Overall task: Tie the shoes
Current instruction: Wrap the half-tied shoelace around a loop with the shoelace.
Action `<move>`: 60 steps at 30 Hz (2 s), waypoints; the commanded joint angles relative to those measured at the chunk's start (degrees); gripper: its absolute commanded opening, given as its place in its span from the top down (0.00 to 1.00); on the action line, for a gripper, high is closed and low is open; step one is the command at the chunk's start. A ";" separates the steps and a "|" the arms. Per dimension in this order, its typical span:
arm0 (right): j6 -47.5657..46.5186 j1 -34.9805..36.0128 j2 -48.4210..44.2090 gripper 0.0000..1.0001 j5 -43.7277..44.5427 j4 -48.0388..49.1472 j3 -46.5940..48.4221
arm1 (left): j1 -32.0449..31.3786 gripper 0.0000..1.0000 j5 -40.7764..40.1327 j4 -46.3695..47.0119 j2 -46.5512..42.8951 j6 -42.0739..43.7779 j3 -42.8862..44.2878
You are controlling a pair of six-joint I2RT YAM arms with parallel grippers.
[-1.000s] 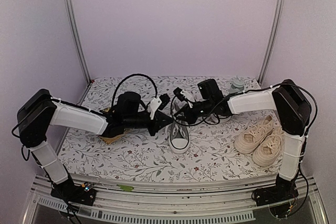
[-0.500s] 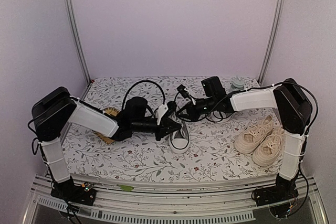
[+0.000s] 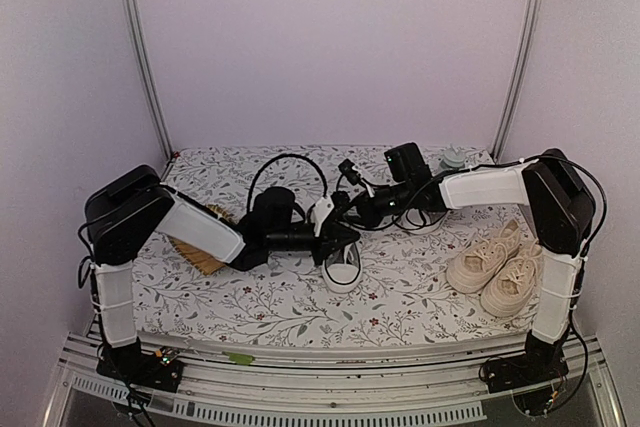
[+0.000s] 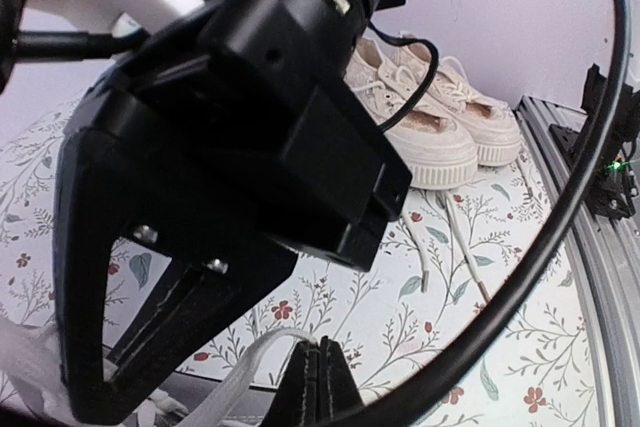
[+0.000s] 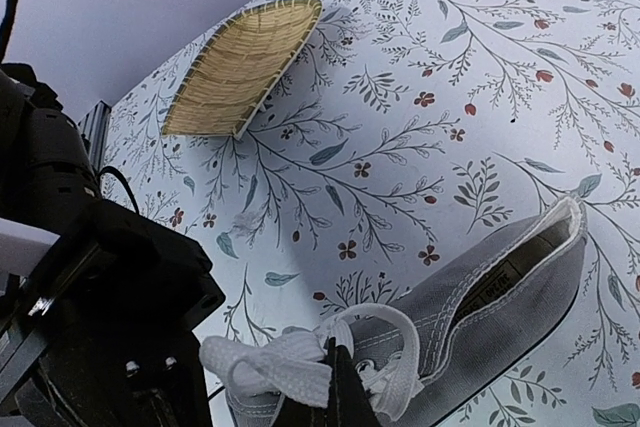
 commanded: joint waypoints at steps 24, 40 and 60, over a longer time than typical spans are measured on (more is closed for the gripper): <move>-1.20 -0.02 -0.03 0.99 -1.38 -0.98 1.33 | -5.39 0.69 0.87 4.15 0.80 3.77 1.26; -2.33 0.00 0.65 0.99 -1.64 -1.59 1.36 | -5.28 0.58 1.84 -14.05 -10.24 17.33 -3.36; -6.59 -0.01 2.31 0.99 -4.18 -4.24 3.79 | 12.83 0.72 9.96 -6.75 -17.48 14.82 -8.89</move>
